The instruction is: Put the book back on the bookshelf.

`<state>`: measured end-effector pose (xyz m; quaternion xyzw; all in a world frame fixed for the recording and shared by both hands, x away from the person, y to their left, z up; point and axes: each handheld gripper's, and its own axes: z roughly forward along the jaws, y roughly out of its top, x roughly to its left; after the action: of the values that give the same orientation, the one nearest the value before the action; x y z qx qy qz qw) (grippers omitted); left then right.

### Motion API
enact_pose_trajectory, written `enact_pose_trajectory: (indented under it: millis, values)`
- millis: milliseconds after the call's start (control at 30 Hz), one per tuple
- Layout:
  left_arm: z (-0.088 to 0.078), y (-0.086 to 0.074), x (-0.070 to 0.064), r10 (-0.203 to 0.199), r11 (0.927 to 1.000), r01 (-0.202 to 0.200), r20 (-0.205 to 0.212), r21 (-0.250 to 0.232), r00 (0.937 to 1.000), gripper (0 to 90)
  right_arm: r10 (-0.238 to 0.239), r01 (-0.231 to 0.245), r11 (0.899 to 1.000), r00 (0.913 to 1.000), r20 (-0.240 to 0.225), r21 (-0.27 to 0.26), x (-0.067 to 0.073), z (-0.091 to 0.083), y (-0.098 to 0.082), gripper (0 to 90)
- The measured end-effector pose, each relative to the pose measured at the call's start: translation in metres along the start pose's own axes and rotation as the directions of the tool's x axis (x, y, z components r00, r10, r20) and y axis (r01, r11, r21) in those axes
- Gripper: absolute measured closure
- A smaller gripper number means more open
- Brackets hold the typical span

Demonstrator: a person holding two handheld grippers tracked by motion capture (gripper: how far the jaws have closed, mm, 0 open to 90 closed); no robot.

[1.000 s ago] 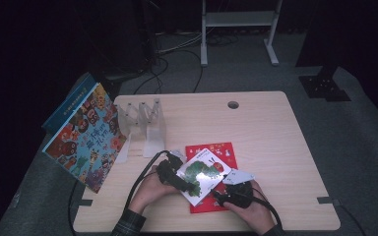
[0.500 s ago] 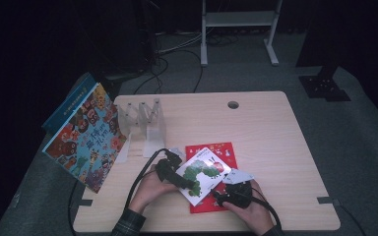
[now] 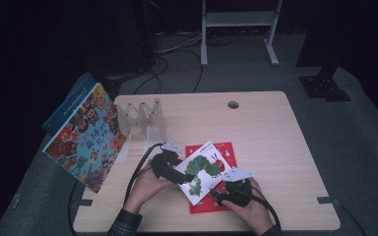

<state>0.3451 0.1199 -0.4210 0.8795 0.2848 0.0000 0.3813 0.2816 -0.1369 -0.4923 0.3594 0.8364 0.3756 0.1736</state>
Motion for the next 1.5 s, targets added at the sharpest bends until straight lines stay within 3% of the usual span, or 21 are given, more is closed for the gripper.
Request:
enact_pose_trajectory:
  millis: [133, 200, 333, 400, 467, 567, 800, 933, 1333, 1500]
  values:
    - [-0.009, 0.005, -0.01, 0.039, 0.9986, -0.039, 0.012, -0.037, 0.9992, 25.5, 0.013, -0.013, 1.0, 0.9999, -0.001, 0.002, -0.002, 0.001, 0.001, 19.5]
    - [-0.007, 0.007, -0.016, 0.06, 0.9978, -0.059, 0.052, -0.03, 0.9968, 30.5, 0.022, -0.022, 1.0, 0.9997, -0.005, 0.002, -0.001, 0.002, 0.001, 19.7]
    - [-0.004, 0.01, -0.024, 0.097, 0.9953, -0.097, 0.038, -0.006, 0.9946, 34.4, 0.023, -0.023, 1.0, 0.9997, -0.002, 0.006, -0.002, 0.004, 0.003, 19.9]
    - [-0.005, 0.01, -0.026, 0.105, 0.9944, -0.105, 0.052, -0.011, 0.9931, 39.9, 0.031, -0.031, 0.999, 0.9995, -0.005, 0.009, -0.002, 0.004, 0.003, 19.9]
    - [-0.004, 0.01, -0.029, 0.13, 0.9914, -0.13, 0.033, -0.013, 0.9909, 44.6, 0.028, -0.028, 1.0, 0.9996, -0.003, 0.005, -0.002, 0.005, 0.004, 19.8]
    - [-0.002, 0.01, -0.03, 0.141, 0.9899, -0.141, 0.038, 0.002, 0.9892, 53.1, 0.031, -0.031, 1.0, 0.9995, -0.002, 0.005, -0.002, 0.005, 0.004, 19.8]
    - [0.003, 0.009, -0.033, 0.143, 0.9888, -0.145, 0.034, 0.038, 0.9891, 58.6, 0.03, -0.03, 1.0, 0.9995, -0.004, 0.004, -0.003, 0.005, 0.004, 19.4]
    - [0.007, 0.009, -0.036, 0.166, 0.9829, -0.167, 0.027, 0.076, 0.9858, 60.2, 0.03, -0.029, 1.0, 0.9996, -0.004, 0.003, -0.003, 0.005, 0.004, 19.3]
    - [0.004, 0.012, -0.036, 0.136, 0.9871, -0.137, 0.015, 0.083, 0.9906, 68.0, 0.007, -0.008, 1.0, 0.9999, -0.007, -0.01, -0.003, 0.006, 0.004, 20.9]
    - [-0.004, 0.011, -0.033, 0.14, 0.9874, -0.137, -0.024, 0.078, 0.9899, 75.3, 0.012, -0.013, 1.0, 0.9998, -0.015, -0.009, -0.004, 0.005, 0.003, 20.9]
